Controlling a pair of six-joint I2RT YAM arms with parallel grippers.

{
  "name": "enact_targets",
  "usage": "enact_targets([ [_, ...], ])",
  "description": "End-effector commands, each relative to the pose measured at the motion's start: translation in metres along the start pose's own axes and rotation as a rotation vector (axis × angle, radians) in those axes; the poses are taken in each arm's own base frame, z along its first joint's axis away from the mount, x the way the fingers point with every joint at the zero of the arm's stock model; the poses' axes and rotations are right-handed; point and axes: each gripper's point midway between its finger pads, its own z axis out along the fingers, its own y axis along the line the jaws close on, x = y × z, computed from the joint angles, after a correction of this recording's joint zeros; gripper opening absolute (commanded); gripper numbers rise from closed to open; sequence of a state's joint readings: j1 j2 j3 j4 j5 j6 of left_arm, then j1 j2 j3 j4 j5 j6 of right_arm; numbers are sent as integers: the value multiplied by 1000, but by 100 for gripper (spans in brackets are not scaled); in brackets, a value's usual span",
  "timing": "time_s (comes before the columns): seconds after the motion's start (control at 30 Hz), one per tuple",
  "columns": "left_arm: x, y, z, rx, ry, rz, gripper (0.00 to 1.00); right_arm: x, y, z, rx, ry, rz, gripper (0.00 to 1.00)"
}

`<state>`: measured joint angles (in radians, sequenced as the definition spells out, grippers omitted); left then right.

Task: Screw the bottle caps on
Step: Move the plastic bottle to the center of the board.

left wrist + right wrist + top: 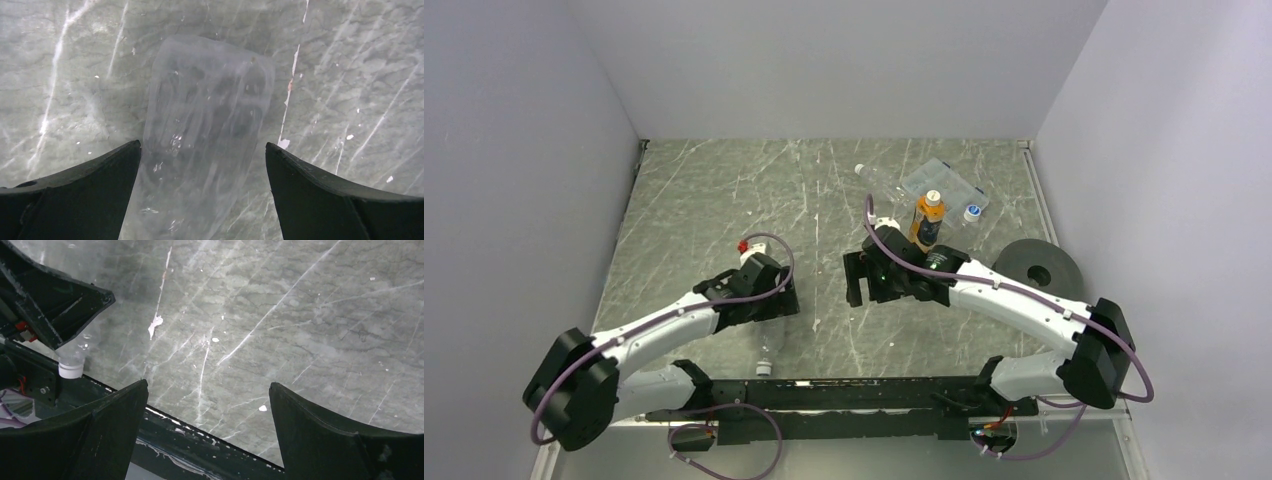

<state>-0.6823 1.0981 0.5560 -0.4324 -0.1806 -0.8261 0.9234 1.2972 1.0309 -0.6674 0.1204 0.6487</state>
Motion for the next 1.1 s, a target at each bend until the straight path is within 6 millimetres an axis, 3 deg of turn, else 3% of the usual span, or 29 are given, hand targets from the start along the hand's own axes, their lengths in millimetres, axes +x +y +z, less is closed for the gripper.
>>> enact_targets([
  [0.0, -12, -28, 15, 87, -35, -39, 97, -10, 1, -5, -14, -53, 24, 94],
  [0.2, -60, -104, 31, 278, -102, -140, 77, -28, -21, -23, 42, -133, 67, 85],
  [0.33, -96, -155, 48, 368, -136, -206, 76, -43, -37, -37, 68, -185, 99, 75],
  [0.47, -115, -186, 81, 383, -137, -223, 75, -56, -49, -47, 90, -210, 114, 72],
  [0.67, -112, -200, 116, 379, -94, -217, 72, -58, -59, -50, 109, -213, 117, 72],
  [0.77, -106, -199, 126, 375, -76, -217, 65, -57, -59, -48, 103, -211, 123, 72],
  [0.93, -96, -194, 130, 355, -35, -154, 68, -48, -60, -33, 95, -189, 127, 77],
  [1.07, -85, -187, 133, 330, 8, -113, 76, -45, -58, -20, 84, -177, 116, 84],
])
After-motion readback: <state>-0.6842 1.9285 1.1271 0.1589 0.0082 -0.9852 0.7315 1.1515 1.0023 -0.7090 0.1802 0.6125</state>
